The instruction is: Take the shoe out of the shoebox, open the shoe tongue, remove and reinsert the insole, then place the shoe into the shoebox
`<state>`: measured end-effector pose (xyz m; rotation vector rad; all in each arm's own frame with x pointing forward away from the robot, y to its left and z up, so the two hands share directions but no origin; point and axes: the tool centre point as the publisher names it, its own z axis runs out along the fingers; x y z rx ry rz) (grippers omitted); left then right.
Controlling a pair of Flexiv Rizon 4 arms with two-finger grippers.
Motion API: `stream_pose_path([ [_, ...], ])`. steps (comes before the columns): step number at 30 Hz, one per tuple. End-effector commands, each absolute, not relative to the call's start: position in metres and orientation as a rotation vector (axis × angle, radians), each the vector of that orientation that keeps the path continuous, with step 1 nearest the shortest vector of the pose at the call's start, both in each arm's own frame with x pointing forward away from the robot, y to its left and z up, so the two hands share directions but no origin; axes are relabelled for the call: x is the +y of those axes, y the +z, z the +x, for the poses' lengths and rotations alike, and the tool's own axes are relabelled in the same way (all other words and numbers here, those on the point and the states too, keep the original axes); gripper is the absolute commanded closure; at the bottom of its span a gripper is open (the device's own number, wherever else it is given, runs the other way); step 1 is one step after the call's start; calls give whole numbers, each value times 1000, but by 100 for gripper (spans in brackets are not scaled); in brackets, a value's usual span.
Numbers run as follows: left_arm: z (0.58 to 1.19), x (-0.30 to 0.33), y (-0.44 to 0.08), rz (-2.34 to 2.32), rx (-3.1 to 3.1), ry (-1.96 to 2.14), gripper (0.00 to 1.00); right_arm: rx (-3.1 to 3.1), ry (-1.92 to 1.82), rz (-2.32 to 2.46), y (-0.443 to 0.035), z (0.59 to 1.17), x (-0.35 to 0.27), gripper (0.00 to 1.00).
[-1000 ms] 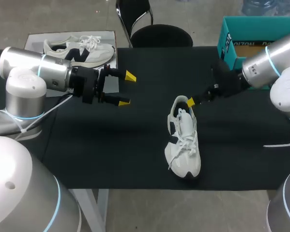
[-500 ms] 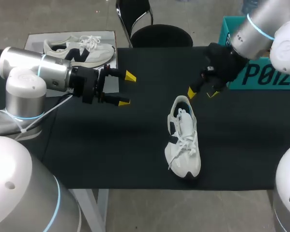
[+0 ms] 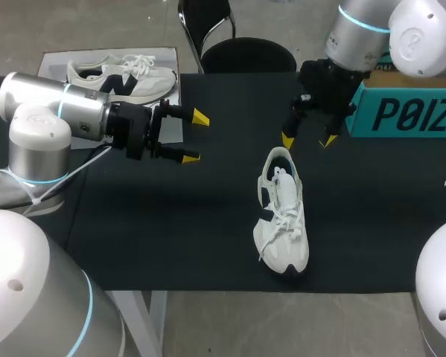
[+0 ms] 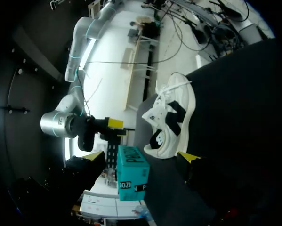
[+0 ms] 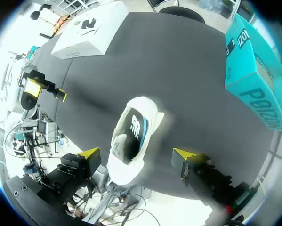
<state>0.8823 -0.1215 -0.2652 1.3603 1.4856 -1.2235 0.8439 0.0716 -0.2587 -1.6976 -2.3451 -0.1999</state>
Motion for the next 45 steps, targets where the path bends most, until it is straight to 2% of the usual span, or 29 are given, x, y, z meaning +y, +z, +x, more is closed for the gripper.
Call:
stream_pose_path([
  [1,883,-122,-265,1362,1486,-1223,0,-2331,-71,-1868,-254,829,82,0],
  [11,883,-122,-265,1362,1486,-1223,0,-2330,-97,-1843,-275,827,99,0],
  [13,883,-122,-265,1362,1486,-1223,0,-2330,-112,-1833,-279,828,101,27],
  [14,883,-122,-265,1362,1486,-1223,0,-2326,-113,-1833,-281,828,103,34],
  [15,883,-122,-265,1362,1486,-1223,0,-2321,-116,-1831,-284,829,104,36],
  [16,883,-122,-265,1362,1486,-1223,0,-2316,-125,-1827,-285,828,108,47],
  [20,883,-122,-265,1362,1486,-1223,0,-2292,-120,-1825,-296,829,117,100],
  [32,883,-122,-265,1362,1486,-1223,0,-2234,-108,-1863,-330,837,130,100],
  [45,883,-122,-265,1362,1486,-1223,0,-2254,-195,-2060,-336,841,101,100],
])
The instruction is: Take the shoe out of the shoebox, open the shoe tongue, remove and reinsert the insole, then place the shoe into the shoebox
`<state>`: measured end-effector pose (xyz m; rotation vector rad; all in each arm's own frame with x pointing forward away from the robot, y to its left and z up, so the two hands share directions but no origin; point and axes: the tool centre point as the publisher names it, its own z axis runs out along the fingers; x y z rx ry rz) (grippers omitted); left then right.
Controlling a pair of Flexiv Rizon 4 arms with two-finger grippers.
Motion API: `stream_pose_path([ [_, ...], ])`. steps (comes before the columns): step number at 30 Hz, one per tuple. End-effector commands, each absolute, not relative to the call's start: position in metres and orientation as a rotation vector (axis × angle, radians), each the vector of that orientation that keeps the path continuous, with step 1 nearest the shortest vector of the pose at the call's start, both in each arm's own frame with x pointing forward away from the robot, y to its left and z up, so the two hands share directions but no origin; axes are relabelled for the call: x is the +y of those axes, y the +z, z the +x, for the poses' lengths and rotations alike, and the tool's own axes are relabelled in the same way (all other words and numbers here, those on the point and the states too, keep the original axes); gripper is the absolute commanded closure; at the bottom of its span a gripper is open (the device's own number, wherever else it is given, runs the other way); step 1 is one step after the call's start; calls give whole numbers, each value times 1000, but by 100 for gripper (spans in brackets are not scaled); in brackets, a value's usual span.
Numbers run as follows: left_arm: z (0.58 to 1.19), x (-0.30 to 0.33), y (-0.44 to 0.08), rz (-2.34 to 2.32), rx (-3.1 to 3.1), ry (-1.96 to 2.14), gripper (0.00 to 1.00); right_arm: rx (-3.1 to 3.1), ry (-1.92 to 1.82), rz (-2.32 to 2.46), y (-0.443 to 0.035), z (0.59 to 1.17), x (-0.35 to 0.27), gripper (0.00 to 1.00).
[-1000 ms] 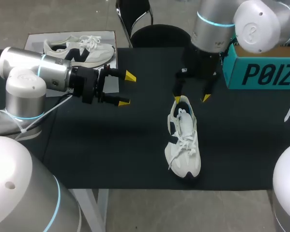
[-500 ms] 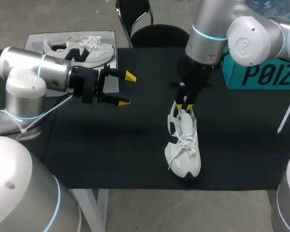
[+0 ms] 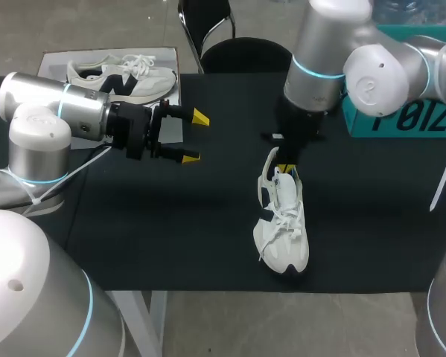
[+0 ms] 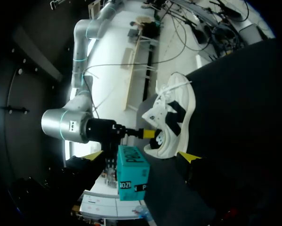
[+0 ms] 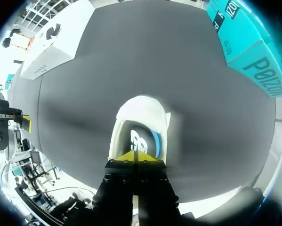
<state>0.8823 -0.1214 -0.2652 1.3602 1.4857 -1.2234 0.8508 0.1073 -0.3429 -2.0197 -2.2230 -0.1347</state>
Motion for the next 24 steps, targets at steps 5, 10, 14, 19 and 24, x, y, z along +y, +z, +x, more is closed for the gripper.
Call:
stream_pose_path([
  [5,883,-122,-265,1362,1486,-1223,0,-2273,-242,-2066,-343,848,98,100],
  [10,883,-122,-265,1362,1486,-1223,0,-2298,-244,-2038,-349,851,106,100],
  [14,883,-122,-265,1362,1486,-1223,0,-2301,-244,-2022,-361,850,109,100],
  [19,883,-122,-265,1362,1486,-1223,0,-2305,-245,-2013,-368,848,109,100],
  [24,883,-122,-265,1362,1486,-1223,0,-2316,-261,-2008,-366,850,108,100],
])
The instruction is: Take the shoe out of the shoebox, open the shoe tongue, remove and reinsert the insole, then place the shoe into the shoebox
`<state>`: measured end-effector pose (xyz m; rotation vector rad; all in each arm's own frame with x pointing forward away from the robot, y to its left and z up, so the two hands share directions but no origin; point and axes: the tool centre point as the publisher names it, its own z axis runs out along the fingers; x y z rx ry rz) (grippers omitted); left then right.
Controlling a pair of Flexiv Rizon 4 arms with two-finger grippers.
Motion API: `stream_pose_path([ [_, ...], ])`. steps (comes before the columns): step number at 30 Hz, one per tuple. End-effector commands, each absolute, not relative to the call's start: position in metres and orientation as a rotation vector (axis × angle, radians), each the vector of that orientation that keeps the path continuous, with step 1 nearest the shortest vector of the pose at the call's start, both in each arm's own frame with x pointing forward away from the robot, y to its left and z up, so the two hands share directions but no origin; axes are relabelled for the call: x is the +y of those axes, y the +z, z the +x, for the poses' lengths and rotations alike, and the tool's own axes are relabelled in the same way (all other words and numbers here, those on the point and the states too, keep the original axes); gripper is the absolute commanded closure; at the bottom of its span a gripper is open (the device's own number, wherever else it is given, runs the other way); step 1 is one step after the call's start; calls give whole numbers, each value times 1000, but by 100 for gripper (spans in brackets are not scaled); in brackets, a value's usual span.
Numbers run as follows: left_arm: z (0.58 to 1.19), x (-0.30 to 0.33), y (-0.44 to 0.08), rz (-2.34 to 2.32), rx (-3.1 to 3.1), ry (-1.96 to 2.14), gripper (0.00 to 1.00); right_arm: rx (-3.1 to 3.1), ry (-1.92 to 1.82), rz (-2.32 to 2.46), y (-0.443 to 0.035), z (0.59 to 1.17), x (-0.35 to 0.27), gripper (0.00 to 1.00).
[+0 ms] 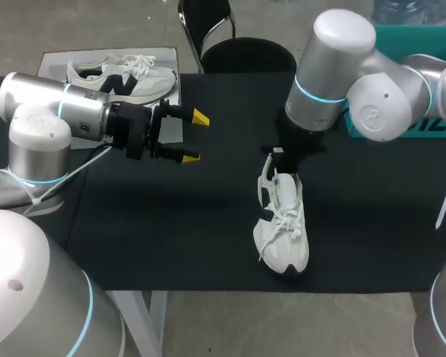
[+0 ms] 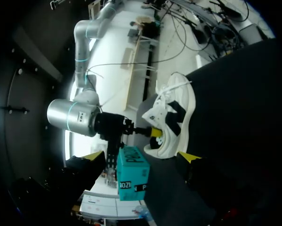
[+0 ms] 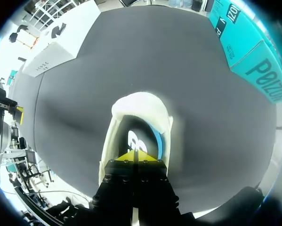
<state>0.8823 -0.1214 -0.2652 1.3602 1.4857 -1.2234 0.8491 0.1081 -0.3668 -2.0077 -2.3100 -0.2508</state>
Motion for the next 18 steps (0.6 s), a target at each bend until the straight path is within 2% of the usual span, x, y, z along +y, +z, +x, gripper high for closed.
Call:
stream_pose_path([
  [1,883,-122,-265,1362,1486,-1223,0,-2325,-259,-2010,-363,850,109,100],
  [9,883,-122,-265,1362,1486,-1223,0,-2387,-250,-2032,-336,851,105,100],
  [18,883,-122,-265,1362,1486,-1223,0,-2425,-204,-2035,-342,868,87,100],
])
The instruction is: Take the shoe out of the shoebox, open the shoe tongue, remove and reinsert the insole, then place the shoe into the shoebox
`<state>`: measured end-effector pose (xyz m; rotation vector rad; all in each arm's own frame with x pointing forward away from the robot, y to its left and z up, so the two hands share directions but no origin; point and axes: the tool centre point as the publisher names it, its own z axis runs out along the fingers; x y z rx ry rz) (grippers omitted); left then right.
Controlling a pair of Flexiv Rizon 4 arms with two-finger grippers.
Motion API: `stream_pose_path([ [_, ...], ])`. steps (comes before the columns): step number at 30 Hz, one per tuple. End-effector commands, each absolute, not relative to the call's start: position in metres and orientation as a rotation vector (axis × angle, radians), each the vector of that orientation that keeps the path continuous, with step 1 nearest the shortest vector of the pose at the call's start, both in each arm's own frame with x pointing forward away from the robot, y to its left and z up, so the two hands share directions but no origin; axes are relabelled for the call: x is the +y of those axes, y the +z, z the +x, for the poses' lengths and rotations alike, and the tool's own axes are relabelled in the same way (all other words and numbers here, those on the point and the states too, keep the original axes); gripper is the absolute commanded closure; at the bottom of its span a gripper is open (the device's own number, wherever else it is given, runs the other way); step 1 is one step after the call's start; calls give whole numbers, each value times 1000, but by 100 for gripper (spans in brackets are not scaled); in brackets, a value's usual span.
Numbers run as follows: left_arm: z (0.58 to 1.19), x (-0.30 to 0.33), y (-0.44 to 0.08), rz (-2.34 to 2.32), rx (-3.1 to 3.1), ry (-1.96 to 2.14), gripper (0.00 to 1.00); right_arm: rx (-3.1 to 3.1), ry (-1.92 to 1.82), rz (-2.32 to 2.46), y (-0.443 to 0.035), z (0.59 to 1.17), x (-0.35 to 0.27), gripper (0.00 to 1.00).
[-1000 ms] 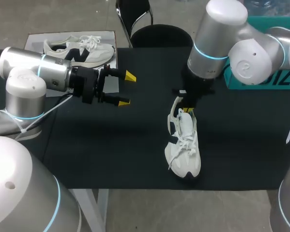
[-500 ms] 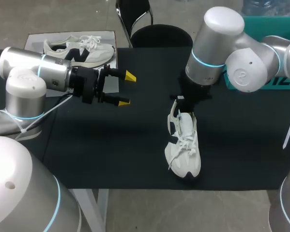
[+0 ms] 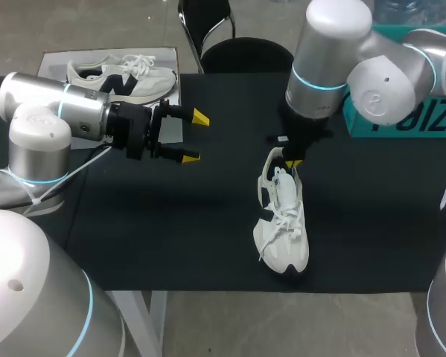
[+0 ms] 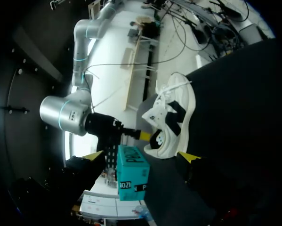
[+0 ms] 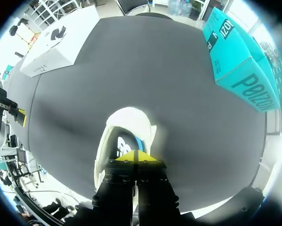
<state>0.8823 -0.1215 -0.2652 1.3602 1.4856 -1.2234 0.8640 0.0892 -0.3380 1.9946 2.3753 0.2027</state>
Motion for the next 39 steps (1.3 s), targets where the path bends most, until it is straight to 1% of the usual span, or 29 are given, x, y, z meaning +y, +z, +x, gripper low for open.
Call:
stream_pose_path([
  [1,883,-122,-265,1362,1486,-1223,0,2381,195,1994,-345,870,87,100],
  [12,883,-122,-265,1362,1486,-1223,0,2442,202,1995,-370,876,99,100],
  [16,883,-122,-265,1362,1486,-1223,0,2447,199,1995,-369,875,97,100],
  [21,883,-122,-265,1362,1486,-1223,0,2440,195,1965,-353,872,95,100],
  [25,883,-122,-265,1362,1486,-1223,0,2442,184,1949,-350,870,99,100],
  [39,883,-122,-265,1362,1486,-1223,0,2445,175,1946,-378,861,106,100],
])
